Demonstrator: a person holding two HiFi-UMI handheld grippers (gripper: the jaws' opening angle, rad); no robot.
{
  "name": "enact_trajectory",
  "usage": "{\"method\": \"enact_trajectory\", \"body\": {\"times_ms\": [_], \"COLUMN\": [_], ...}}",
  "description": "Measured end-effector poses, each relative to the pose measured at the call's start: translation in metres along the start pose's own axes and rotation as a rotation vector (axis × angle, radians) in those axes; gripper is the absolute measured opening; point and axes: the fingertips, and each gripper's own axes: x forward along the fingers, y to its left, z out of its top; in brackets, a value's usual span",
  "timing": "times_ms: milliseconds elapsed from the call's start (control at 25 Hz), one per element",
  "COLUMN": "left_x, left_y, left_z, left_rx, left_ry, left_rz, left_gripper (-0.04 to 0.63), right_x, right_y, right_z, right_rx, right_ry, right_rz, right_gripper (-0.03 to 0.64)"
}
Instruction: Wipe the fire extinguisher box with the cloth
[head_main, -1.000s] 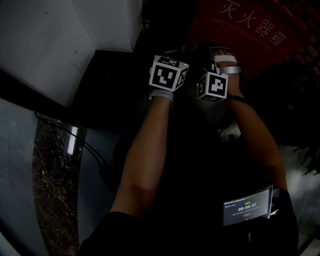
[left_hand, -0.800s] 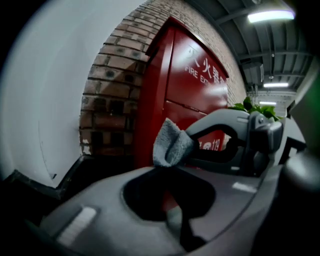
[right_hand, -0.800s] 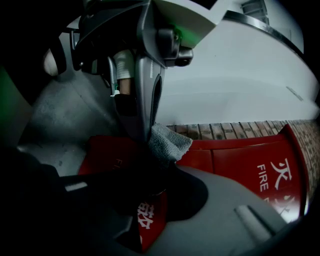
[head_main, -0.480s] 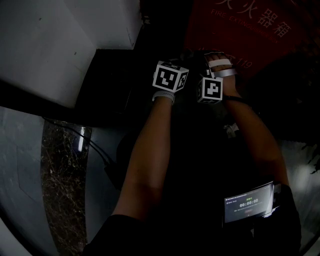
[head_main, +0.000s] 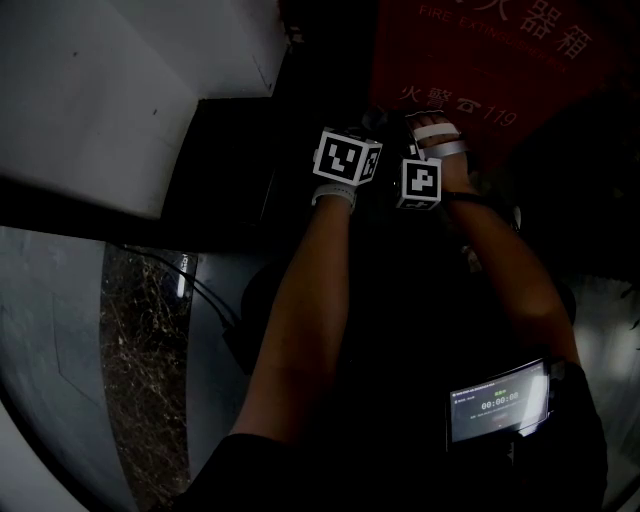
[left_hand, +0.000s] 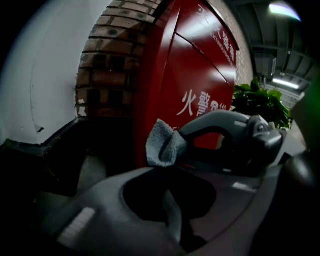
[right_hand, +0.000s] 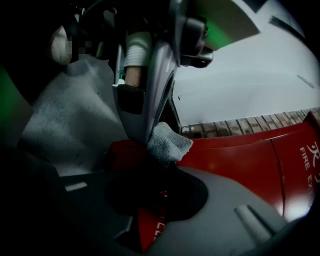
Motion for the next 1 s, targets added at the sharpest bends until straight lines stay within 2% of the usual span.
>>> {"method": "enact_trajectory", "body": {"times_ms": [200,680,840,1000], "left_x": [0.01,0.026,0.024,0.006], "left_y": [0.001,0.007,0.009,-0.001], "left_z": [-0.013,-0.043,-0.041,-0.013], "left_rx": [0.0,-0.028,-0.04,0.001], "left_ry": [0.049,0.163,0.17,0.097], "left_rz": [-0.001,0.0,0.015,0.016], "left_gripper": [0.003,0.003,0.003,0.003], "right_x": [0.004,0.022,0.017,-0.003], "right_y": [0.012,0.065,0.064,0.036], "right_z": [0.001,-0.007,-0.001,0.003], "right_rx": [0.013,0.016,0.105,0.248], "right_ry": [-0.021,-0.024,-0.06,-0.087], "right_rz": [0.0,0.087,0.111,0.091], "right_gripper": [0.069,0.071,0.074,0.075]}}
